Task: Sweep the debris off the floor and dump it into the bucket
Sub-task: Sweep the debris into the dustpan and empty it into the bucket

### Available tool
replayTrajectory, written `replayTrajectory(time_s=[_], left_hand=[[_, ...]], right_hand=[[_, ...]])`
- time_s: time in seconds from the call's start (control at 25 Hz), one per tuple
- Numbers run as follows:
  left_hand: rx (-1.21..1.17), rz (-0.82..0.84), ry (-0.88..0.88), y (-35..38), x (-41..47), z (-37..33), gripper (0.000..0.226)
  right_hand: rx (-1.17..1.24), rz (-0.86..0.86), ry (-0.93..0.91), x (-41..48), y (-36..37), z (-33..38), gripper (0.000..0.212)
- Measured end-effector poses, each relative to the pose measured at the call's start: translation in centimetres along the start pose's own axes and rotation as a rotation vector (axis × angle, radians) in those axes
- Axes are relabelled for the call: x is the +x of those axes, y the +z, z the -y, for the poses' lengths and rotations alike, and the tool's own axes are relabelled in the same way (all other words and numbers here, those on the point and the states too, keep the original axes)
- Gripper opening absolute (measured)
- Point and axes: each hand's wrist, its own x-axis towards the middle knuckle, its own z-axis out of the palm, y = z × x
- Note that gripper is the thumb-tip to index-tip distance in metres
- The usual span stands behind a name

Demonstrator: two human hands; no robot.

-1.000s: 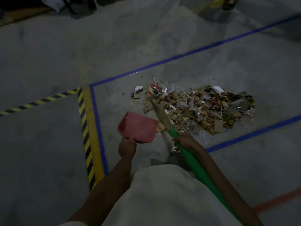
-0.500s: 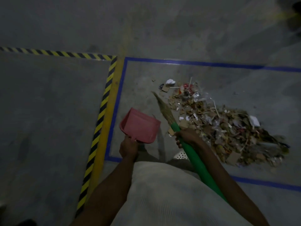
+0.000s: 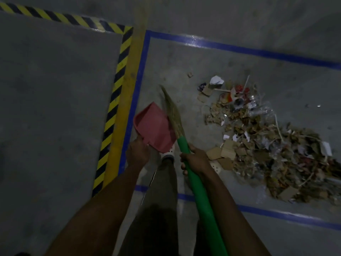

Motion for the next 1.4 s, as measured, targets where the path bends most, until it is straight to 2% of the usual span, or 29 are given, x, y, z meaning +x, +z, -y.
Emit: replayTrajectory(time_s=[0.08, 0.16, 0.28, 0.36, 0.4, 0.52, 0.6, 0.72, 0.84, 0.96, 1.04, 1.16, 1.28, 1.4], left_hand=[[0.039, 0.03, 0.016, 2.4, 5.6, 1.1, 0.04], [0.068, 0.06, 0.03, 4.3, 9.3, 2.2, 0.046], [0.156, 0.113, 0.105, 7.1, 12.4, 3.8, 0.04], [0.17, 0.133, 0.095, 7.8, 13.0, 4.3, 0.041], [0.156, 0.138, 0.084, 7.9, 12.9, 4.4, 0.041], [0.102, 0.151, 0.057, 7.5, 11.7, 4.5, 0.035], [0.086, 0.151, 0.031, 6.7, 11.2, 4.5, 0.029], [0.048, 0.133, 0.002, 6.0, 11.6, 3.8, 0.022], [-0.041, 0.077, 0.037, 6.1, 13.7, 2.8, 0.029], [-0.125, 0.03, 0.068, 6.0, 15.9, 0.9, 0.044], [-0.149, -0.003, 0.085, 7.2, 17.8, 0.3, 0.029], [-0.14, -0.04, 0.123, 7.4, 17.7, -0.9, 0.022], [-0.089, -0.006, 0.088, 6.7, 16.8, -1.8, 0.02], [-0.01, 0.063, 0.072, 6.7, 16.2, -1.8, 0.028]], right_hand=[[-0.038, -0.029, 0.017, 6.5, 1.5, -0.7, 0.082], [-0.067, -0.06, 0.057, 11.6, 1.6, -1.9, 0.08], [-0.096, -0.225, 0.097, 14.8, 0.7, -4.2, 0.048], [-0.018, -0.348, 0.121, 12.7, 0.9, -5.7, 0.023], [0.032, -0.367, 0.095, 10.3, 1.5, -6.3, 0.018], [0.099, -0.281, -0.046, 1.1, 5.2, -6.8, 0.027], [0.137, -0.21, -0.06, -2.5, 7.9, -5.7, 0.038], [0.306, -0.106, -0.019, 1.2, 9.0, -1.8, 0.049], [0.367, -0.078, -0.056, 10.1, 7.4, 3.5, 0.041], [0.412, -0.167, 0.011, 17.8, 3.9, 8.3, 0.033], [0.6, -0.246, 0.064, 21.0, 1.8, 10.0, 0.021], [0.795, -0.239, 0.082, 17.1, 2.6, 7.8, 0.008], [0.815, -0.264, 0.0, 11.8, 6.3, 5.4, 0.018], [0.946, -0.154, 0.072, 9.9, 8.7, 5.0, 0.022]])
